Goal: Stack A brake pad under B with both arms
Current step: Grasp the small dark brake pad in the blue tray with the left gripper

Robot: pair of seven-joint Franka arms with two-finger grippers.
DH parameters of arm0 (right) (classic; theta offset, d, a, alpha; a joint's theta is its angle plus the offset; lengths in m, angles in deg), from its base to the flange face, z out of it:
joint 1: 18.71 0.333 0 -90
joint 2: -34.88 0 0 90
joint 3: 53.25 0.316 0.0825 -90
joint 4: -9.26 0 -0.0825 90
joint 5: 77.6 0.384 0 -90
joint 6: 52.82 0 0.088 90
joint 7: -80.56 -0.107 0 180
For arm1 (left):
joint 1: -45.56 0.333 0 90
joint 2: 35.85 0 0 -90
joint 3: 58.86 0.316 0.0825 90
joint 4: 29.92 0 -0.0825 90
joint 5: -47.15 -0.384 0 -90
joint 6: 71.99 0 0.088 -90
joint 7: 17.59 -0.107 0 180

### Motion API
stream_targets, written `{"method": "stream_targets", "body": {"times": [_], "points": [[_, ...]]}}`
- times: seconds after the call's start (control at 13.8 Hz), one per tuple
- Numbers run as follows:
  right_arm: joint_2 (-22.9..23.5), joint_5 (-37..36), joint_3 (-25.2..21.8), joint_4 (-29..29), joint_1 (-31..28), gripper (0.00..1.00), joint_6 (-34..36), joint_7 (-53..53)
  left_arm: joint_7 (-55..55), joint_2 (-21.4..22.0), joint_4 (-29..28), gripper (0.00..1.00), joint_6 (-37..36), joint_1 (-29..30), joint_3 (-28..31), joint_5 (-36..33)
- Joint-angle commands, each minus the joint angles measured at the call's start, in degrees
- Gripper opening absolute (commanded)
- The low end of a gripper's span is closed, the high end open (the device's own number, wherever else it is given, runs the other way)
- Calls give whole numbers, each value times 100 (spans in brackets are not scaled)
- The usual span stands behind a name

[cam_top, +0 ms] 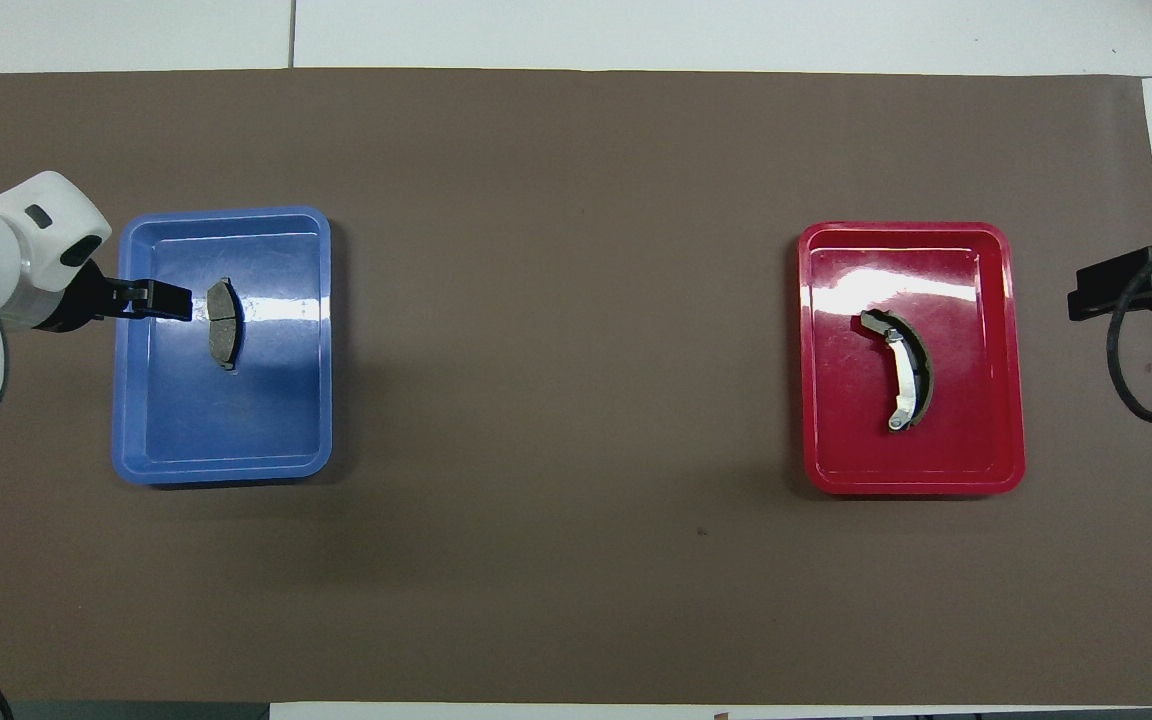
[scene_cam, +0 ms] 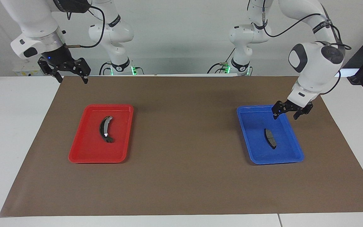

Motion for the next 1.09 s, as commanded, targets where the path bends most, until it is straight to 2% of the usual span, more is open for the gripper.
{"method": "stream_targets", "body": {"times": [0.0,0.22,0.29,0.44,0.73,1.02], "points": [[-12,113,15,23,-36,100,-41,117,54,-327,-285,99,688,-18,6,60],[-12,113,15,32,-36,100,-41,108,54,-556,-742,99,1742,-18,6,60],[-12,113,15,32,-36,100,-41,108,63,-670,-743,99,1858,-35,6,60],[-12,113,15,32,-36,100,-41,108,238,-802,-725,99,1911,-202,6,60],[-12,113,15,32,-36,100,-49,108,248,-1031,-752,99,1912,-177,14,60],[-12,113,7,32,-36,100,-50,108,448,-1040,-690,99,1920,-115,23,60]]}}
